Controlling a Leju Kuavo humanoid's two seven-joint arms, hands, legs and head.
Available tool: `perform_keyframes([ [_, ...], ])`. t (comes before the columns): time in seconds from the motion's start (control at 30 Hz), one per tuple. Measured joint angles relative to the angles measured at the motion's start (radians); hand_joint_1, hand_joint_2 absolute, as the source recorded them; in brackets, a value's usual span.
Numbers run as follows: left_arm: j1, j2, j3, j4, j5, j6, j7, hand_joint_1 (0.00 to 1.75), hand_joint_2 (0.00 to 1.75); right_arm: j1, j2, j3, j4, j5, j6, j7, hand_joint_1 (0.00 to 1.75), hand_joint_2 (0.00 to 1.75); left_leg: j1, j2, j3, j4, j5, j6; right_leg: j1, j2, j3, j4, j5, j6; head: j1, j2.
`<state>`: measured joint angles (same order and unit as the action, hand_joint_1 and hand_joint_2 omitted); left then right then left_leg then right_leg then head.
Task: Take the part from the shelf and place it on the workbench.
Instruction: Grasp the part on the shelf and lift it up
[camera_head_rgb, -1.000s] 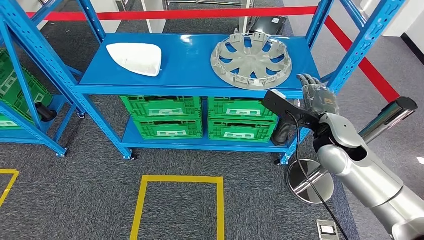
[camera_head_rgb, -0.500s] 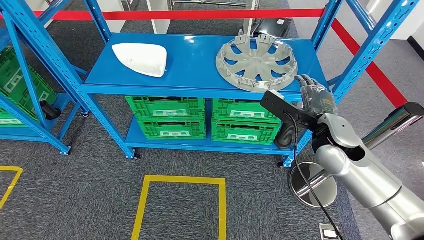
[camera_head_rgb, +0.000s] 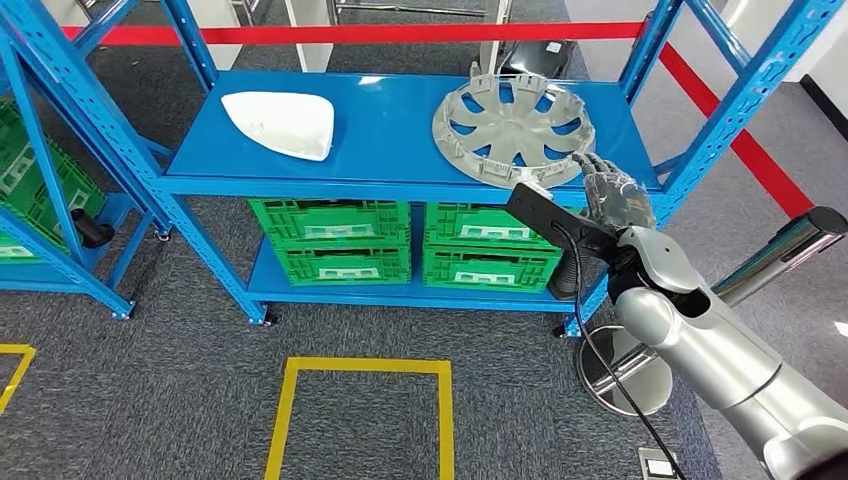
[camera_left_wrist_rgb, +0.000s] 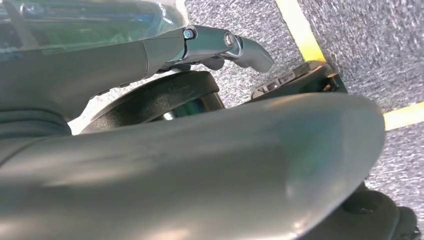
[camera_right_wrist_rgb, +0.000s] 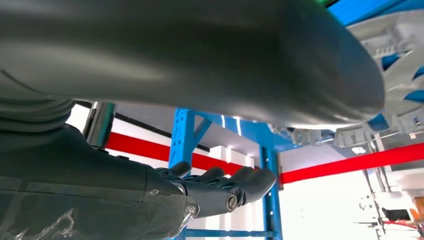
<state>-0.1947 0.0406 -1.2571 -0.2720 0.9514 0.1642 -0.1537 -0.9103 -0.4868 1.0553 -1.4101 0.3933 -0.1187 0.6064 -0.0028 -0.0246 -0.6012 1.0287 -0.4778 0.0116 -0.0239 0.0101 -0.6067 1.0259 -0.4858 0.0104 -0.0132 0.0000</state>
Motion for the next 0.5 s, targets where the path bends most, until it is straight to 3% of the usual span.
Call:
perform_keyframes([
  [0.07, 0.002, -0.004, 0.0, 0.0, 0.0, 0.006, -0.003, 0.0, 0.0, 0.0, -0.003, 0.0, 0.0, 0.0, -0.003, 0.0, 0.0, 0.0, 0.002, 0.0, 0.003, -0.003, 0.0, 0.014, -0.001, -0.003, -0.015, 0.037, -0.024, 0.009, 0.005, 0.0],
  [0.1, 0.002, -0.004, 0.0, 0.0, 0.0, 0.008, -0.004, 0.0, 0.0, 0.0, -0.005, 0.0, 0.0, 0.0, -0.004, 0.0, 0.0, 0.0, 0.003, 0.0, 0.005, -0.005, -0.001, 0.02, -0.001, -0.005, -0.038, 0.085, -0.048, 0.011, 0.009, 0.0],
  [0.17, 0.004, -0.006, 0.0, 0.0, 0.0, 0.011, -0.005, 0.0, 0.0, 0.004, -0.009, 0.001, 0.0, 0.0, -0.006, 0.0, 0.0, 0.0, -0.001, 0.001, 0.007, -0.005, -0.004, 0.028, 0.001, -0.006, -0.112, 0.22, -0.102, 0.011, 0.017, 0.0],
  [0.2, 0.004, -0.006, 0.0, 0.0, 0.0, 0.012, -0.006, 0.0, 0.0, 0.007, -0.01, 0.002, 0.0, -0.001, -0.006, 0.0, 0.0, 0.0, -0.003, 0.001, 0.008, -0.005, -0.006, 0.031, 0.003, -0.006, -0.145, 0.274, -0.114, 0.01, 0.02, 0.0],
  [0.23, 0.005, -0.007, 0.0, 0.0, 0.0, 0.012, -0.007, 0.0, 0.0, 0.01, -0.011, 0.003, 0.0, -0.001, -0.006, 0.0, 0.0, 0.0, -0.006, 0.0, 0.012, -0.005, -0.009, 0.033, 0.004, -0.006, -0.163, 0.296, -0.107, 0.007, 0.022, 0.0],
  [0.27, 0.005, -0.008, 0.0, 0.0, 0.0, 0.013, -0.007, 0.0, 0.0, 0.011, -0.011, 0.004, 0.0, -0.002, -0.006, 0.0, 0.0, 0.0, -0.009, 0.0, 0.017, -0.004, -0.013, 0.034, 0.006, -0.006, -0.163, 0.28, -0.081, 0.002, 0.023, 0.0],
  [0.33, 0.006, -0.011, 0.0, 0.0, 0.0, 0.013, -0.007, 0.0, 0.0, 0.01, -0.013, 0.004, 0.0, -0.002, -0.006, 0.001, 0.0, 0.0, -0.013, -0.001, 0.031, -0.005, -0.023, 0.034, 0.014, -0.006, -0.111, 0.151, 0.003, -0.015, 0.026, 0.0],
  [0.37, 0.006, -0.012, 0.0, 0.0, 0.0, 0.013, -0.007, 0.0, 0.0, 0.009, -0.014, 0.004, 0.0, -0.002, -0.006, 0.001, 0.0, 0.0, -0.016, -0.001, 0.035, -0.004, -0.028, 0.031, 0.018, -0.006, -0.082, 0.086, 0.03, -0.024, 0.025, 0.0],
  [0.43, 0.006, -0.013, 0.001, 0.0, 0.0, 0.013, -0.008, 0.0, 0.0, 0.007, -0.016, 0.004, 0.0, -0.002, -0.007, 0.001, 0.0, 0.0, -0.019, -0.002, 0.039, -0.005, -0.035, 0.023, 0.026, -0.005, -0.05, 0.018, 0.042, -0.035, 0.023, 0.0],
  [0.5, 0.006, -0.011, 0.001, 0.0, 0.0, 0.014, -0.008, 0.0, 0.0, 0.008, -0.019, 0.004, -0.001, -0.002, -0.007, 0.002, 0.0, 0.0, -0.02, -0.001, 0.042, -0.01, -0.039, 0.014, 0.024, -0.003, -0.043, 0.008, 0.036, -0.039, 0.023, 0.0],
])
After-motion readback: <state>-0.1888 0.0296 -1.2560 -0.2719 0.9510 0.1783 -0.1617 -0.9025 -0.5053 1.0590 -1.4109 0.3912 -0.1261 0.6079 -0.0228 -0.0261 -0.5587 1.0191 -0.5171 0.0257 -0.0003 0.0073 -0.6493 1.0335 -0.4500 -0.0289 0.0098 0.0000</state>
